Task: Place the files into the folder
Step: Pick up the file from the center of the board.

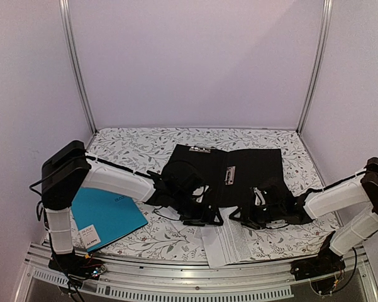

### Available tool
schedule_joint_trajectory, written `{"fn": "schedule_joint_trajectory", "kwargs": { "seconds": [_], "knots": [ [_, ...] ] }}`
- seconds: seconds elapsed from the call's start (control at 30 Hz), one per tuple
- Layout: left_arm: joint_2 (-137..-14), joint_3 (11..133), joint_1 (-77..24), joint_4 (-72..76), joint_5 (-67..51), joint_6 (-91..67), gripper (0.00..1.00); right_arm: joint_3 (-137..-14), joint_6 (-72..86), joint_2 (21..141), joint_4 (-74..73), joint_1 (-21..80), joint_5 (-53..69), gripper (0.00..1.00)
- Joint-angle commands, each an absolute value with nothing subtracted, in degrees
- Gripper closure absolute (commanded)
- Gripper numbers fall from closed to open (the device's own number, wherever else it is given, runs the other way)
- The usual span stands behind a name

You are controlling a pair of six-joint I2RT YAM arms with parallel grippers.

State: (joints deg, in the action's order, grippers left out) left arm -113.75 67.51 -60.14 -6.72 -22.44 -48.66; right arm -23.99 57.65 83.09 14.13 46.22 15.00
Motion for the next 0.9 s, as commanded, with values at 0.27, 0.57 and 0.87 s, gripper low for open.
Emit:
{"fn": "schedule_joint_trajectory", "kwargs": {
  "seconds": [0.27, 0.57, 0.87],
  "knots": [
    [-116.8, 66.4, -59.4, -7.1, -22.9, -48.8, 0.17, -27.2, 55.9, 94.4, 16.6, 47.4, 21.2, 0.65],
    [-116.3, 65.9, -59.2, -6.9, -22.6, -48.9, 0.17, -28.0, 55.8, 94.2, 19.0, 47.4, 22.5, 0.77],
    [-113.5, 64.8, -58.8, -7.7, -20.8, -48.0, 0.17, -26.7, 56.4, 89.7, 16.4, 47.5, 22.0, 0.94]
  ]
}}
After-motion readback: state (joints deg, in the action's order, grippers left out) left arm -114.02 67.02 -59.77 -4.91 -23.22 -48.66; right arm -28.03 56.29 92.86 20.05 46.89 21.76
